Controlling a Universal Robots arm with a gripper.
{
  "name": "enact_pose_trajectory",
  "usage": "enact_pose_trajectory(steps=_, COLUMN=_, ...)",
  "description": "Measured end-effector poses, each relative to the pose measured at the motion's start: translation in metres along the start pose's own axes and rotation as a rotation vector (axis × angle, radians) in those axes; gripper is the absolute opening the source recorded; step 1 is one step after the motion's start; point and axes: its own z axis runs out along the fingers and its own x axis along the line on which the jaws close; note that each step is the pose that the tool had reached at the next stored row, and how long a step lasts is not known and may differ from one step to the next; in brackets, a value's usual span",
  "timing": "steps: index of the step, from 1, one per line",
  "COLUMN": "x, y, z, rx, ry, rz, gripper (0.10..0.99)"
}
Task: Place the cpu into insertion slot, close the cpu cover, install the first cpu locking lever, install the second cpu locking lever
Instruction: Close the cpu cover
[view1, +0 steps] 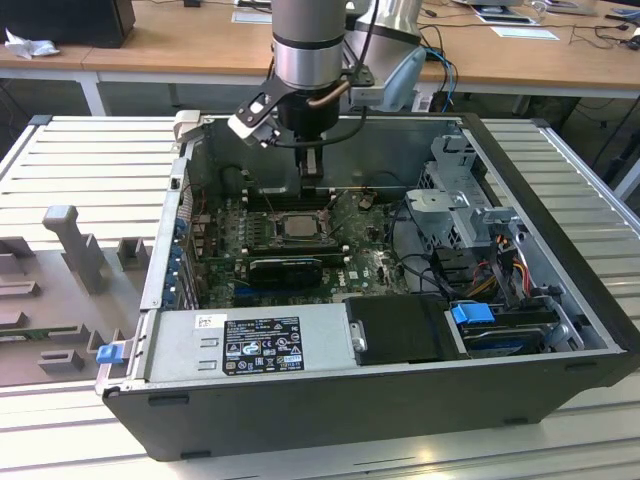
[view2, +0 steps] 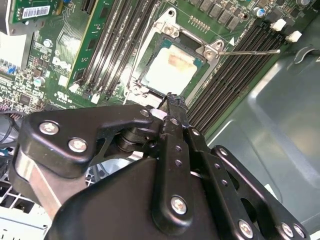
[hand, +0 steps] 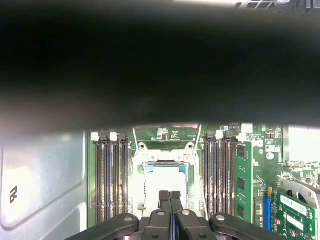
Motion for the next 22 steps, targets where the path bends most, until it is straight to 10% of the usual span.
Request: enact_pose_trajectory(steps=22, x=0.0001, y=0.0097, z=0.0005, rx=0.003, ry=-0.0001, rz=0.000, gripper=0.106)
